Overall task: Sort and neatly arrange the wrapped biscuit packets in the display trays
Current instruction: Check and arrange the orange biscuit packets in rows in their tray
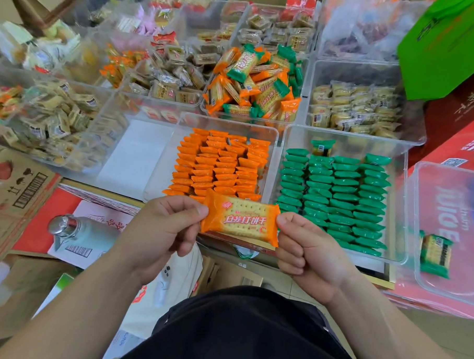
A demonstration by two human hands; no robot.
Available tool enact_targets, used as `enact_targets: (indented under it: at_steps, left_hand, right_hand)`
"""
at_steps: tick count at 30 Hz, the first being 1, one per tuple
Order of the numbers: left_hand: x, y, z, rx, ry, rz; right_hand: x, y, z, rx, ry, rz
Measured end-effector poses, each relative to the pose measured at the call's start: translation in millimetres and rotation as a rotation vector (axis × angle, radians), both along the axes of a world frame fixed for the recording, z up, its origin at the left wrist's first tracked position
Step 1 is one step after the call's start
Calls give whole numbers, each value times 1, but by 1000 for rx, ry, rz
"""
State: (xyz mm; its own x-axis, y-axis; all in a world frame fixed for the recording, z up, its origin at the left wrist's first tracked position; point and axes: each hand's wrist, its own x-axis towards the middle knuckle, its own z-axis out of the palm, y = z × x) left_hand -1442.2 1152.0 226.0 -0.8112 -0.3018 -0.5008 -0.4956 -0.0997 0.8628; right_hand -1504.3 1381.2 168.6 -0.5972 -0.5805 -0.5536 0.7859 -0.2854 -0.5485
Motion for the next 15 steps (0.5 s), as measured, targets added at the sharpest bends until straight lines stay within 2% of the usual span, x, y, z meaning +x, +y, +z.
enact_targets:
  at_steps: [3,9,15]
  left_hand:
    - [-3,2,-4,-148,46,-73]
    - [-17,3,-26,-429,185,-264]
    - [-53,-12,-88,-526,199,-353]
  right_hand:
    - [-3,-3,4,200,151,-10]
    - [-21,-9,2,242,141,-131]
    - [-49,-16,-18,438,242,-268]
